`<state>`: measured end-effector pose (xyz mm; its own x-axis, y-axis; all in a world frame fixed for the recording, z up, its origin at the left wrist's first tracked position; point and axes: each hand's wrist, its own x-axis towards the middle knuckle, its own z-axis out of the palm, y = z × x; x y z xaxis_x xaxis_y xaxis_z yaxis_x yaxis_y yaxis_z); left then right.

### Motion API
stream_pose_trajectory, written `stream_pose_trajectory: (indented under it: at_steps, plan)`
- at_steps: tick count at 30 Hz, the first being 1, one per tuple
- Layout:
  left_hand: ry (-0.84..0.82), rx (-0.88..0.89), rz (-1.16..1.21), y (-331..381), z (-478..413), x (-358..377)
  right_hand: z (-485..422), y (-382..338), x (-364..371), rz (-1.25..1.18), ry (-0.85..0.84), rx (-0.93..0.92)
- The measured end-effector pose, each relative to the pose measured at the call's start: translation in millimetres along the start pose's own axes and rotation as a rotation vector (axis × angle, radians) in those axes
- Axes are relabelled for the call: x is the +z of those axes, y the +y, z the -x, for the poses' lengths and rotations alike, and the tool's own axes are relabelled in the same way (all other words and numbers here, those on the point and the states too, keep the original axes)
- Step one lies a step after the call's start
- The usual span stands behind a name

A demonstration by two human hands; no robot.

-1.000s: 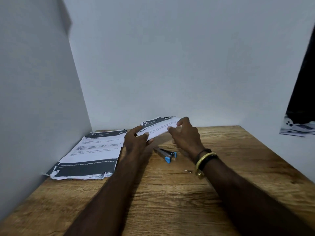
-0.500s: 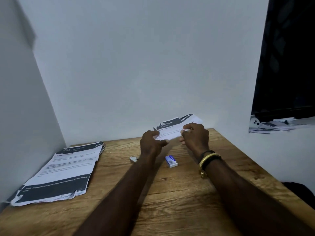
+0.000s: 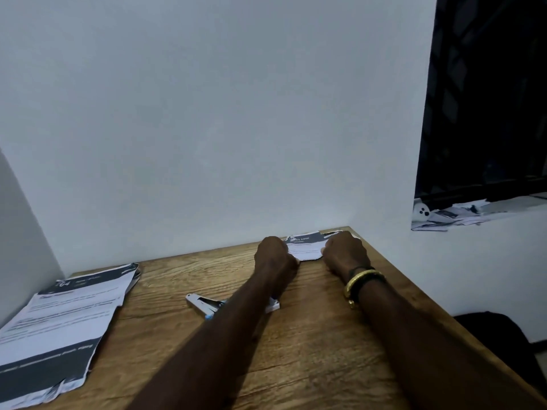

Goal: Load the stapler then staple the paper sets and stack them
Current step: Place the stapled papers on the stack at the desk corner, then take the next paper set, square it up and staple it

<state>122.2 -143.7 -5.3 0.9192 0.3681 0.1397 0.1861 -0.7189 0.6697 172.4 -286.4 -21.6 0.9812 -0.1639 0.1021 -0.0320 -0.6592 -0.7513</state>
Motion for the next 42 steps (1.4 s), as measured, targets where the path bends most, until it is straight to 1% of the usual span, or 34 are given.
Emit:
stream_pose_trajectory:
  at_steps: [3, 6, 10, 12, 14, 17, 20, 24, 27, 31, 34, 38, 42]
  plan:
    - [-0.032, 0.038, -0.053, -2.7, -9.3, 7.7, -5.6, -0.2, 4.1, 0.094, 0.023, -0.025]
    - [-0.013, 0.05, -0.123, -5.5, -13.2, 15.5, -7.5, -1.6, 6.8, 0.168, 0.021, -0.047]
    - [-0.011, 0.063, -0.185, -3.9, -14.3, 16.6, -2.2, -3.0, 5.9, 0.204, 0.009, -0.078]
    - [0.012, 0.051, -0.12, -3.2, -13.2, 12.7, 3.6, -6.2, 4.0, 0.172, 0.011, -0.104]
    - [0.068, 0.093, -0.047, -3.5, -10.7, 7.6, 11.8, -14.0, 1.5, 0.113, 0.015, -0.147]
    - [0.147, 0.13, 0.098, -5.7, -1.7, -4.6, 27.5, -34.3, 2.2, 0.045, 0.005, -0.22]
    - [0.229, 0.126, 0.21, -14.2, 8.9, -26.0, 51.1, -58.8, 9.5, -0.022, -0.024, -0.302]
    - [0.335, 0.115, 0.27, -35.5, 23.7, -59.7, 84.0, -89.8, 26.4, -0.141, -0.058, -0.376]
    - [0.377, 0.081, 0.293, -61.2, 35.7, -87.2, 111.4, -113.3, 43.5, -0.207, -0.098, -0.405]
    - [0.453, 0.026, 0.296, -106.1, 51.0, -128.0, 149.9, -143.5, 74.7, -0.241, -0.208, -0.448]
    - [0.474, -0.033, 0.253, -135.6, 62.5, -153.0, 173.2, -160.4, 99.4, -0.255, -0.273, -0.468]
    - [0.497, -0.132, 0.193, -169.9, 74.0, -180.8, 199.5, -178.6, 133.2, -0.225, -0.365, -0.489]
    - [0.517, -0.223, 0.147, -195.4, 78.4, -199.5, 214.7, -189.1, 162.2, -0.138, -0.408, -0.511]
